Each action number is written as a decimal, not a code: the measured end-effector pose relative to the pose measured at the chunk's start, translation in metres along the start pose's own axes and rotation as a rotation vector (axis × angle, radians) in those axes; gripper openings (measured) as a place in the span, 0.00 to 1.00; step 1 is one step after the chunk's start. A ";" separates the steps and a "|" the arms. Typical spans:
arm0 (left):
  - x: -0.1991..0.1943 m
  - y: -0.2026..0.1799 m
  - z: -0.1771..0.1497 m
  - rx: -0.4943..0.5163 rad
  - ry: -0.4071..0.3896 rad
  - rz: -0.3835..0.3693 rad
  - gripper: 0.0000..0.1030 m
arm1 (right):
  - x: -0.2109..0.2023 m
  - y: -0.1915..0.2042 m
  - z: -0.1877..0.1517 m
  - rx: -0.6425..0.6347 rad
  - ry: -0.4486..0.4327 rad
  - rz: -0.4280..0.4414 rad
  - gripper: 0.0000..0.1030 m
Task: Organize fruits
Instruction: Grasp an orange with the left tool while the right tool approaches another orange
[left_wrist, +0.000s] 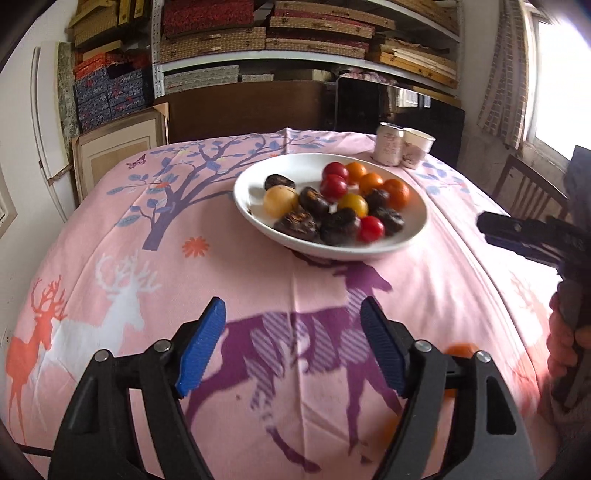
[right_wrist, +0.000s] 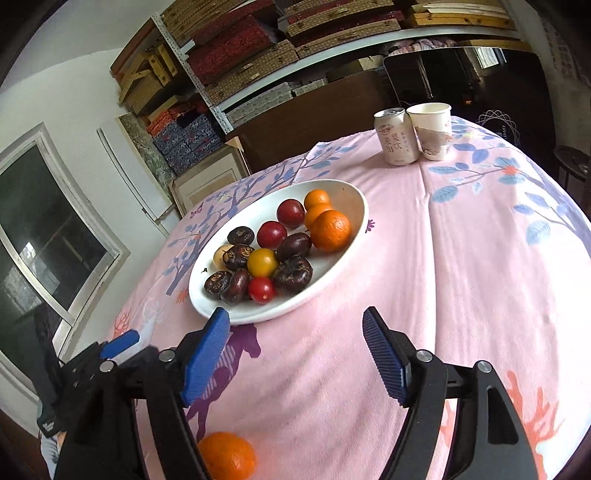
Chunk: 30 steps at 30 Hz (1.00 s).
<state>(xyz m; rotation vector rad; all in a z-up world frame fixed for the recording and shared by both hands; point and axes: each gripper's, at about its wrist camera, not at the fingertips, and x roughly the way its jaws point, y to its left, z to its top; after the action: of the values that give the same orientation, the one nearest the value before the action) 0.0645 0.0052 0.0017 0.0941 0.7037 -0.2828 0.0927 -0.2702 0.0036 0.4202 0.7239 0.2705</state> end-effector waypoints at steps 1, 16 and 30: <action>-0.009 -0.006 -0.009 0.025 -0.016 -0.011 0.80 | -0.003 -0.003 -0.004 0.011 0.000 -0.001 0.76; -0.008 -0.045 -0.040 0.179 0.101 -0.172 0.88 | -0.005 -0.016 -0.016 0.052 0.029 -0.036 0.79; -0.011 0.026 -0.027 -0.113 0.033 0.006 0.88 | -0.008 -0.015 -0.015 0.052 0.021 -0.027 0.79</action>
<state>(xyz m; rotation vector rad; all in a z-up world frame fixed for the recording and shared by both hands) 0.0465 0.0371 -0.0119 -0.0065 0.7505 -0.2357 0.0775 -0.2822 -0.0088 0.4570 0.7581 0.2310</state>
